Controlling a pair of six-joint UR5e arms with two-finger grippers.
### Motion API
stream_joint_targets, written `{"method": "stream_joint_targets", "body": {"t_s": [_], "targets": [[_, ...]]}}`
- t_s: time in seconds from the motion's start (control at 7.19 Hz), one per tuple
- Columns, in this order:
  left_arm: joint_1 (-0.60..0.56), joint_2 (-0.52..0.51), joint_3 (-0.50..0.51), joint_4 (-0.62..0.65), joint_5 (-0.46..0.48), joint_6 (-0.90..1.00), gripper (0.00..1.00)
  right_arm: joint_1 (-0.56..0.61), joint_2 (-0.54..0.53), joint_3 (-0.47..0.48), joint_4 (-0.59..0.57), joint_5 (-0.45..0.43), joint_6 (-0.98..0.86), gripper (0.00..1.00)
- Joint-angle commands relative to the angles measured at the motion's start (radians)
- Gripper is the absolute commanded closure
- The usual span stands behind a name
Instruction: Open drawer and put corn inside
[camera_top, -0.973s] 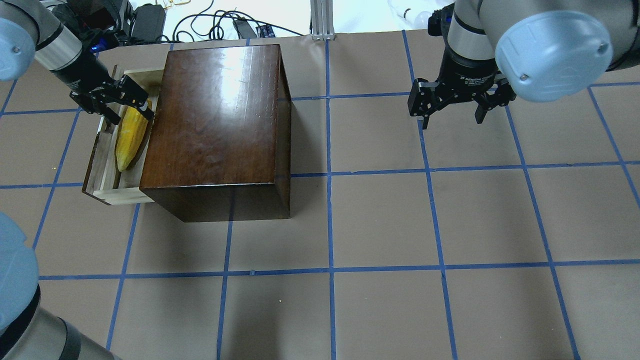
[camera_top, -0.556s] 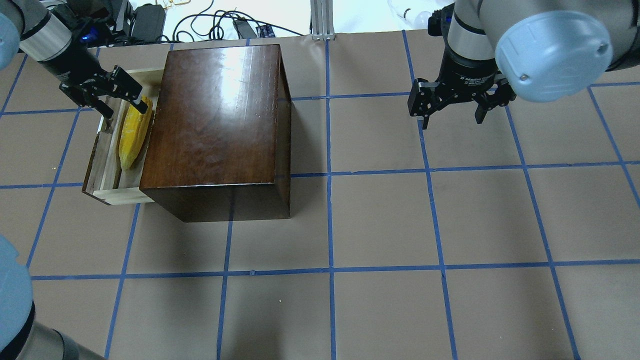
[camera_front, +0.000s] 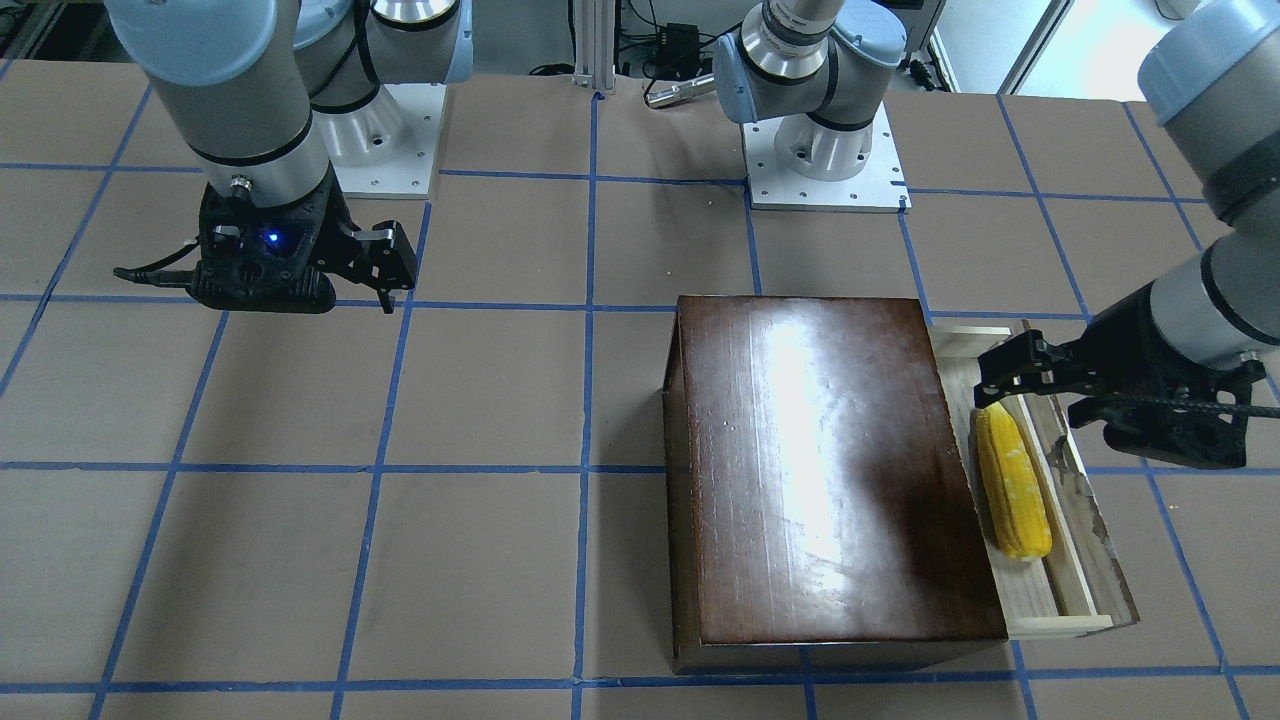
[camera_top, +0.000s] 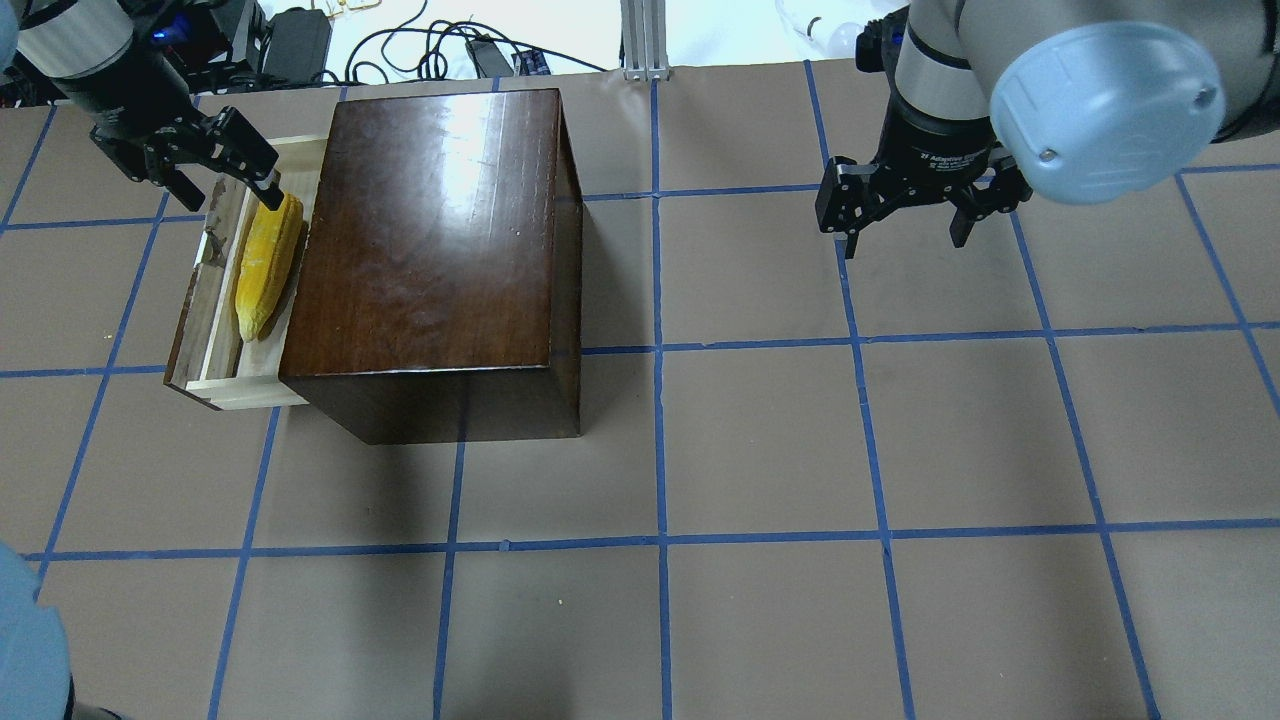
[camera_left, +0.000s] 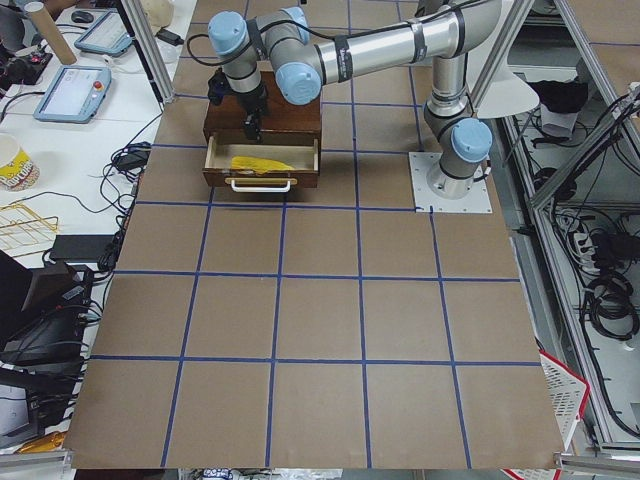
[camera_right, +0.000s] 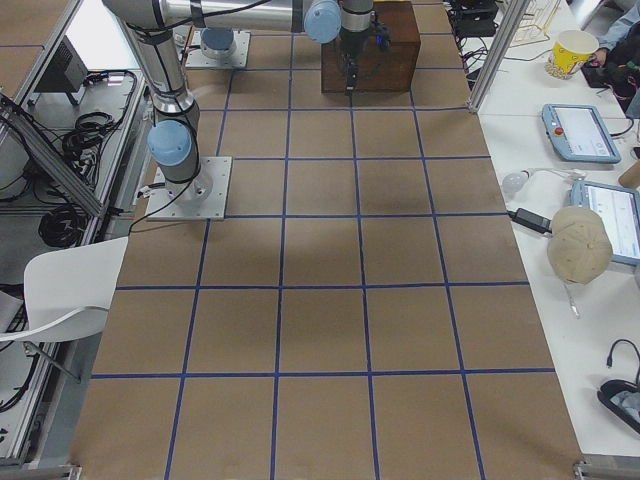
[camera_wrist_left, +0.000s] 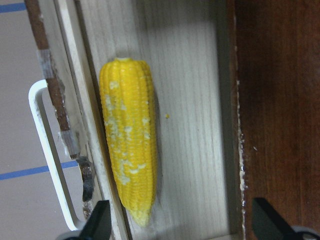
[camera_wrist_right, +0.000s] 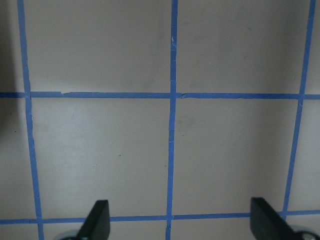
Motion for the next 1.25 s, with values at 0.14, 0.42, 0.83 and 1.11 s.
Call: {"method": "stream_joint_targets", "body": {"t_s": [0.14,0.42,0.83,1.11], "targets": [[-0.178,0.076,-0.02,0.004,0.003,-0.201,0.0,0.0,0.0,0.0,0.001,0.001,0.0,0.0],[-0.25,0.098,-0.057,0.018,0.029,-0.249,0.0,0.0,0.0,0.0,0.001,0.001,0.0,0.0],[-0.266,0.191,-0.189,0.059,0.051,-0.263,0.0,0.0,0.0,0.0,0.001,0.001,0.0,0.0],[-0.263,0.243,-0.243,0.09,0.054,-0.282,0.0,0.0,0.0,0.0,0.001,0.0,0.0,0.0]]}}
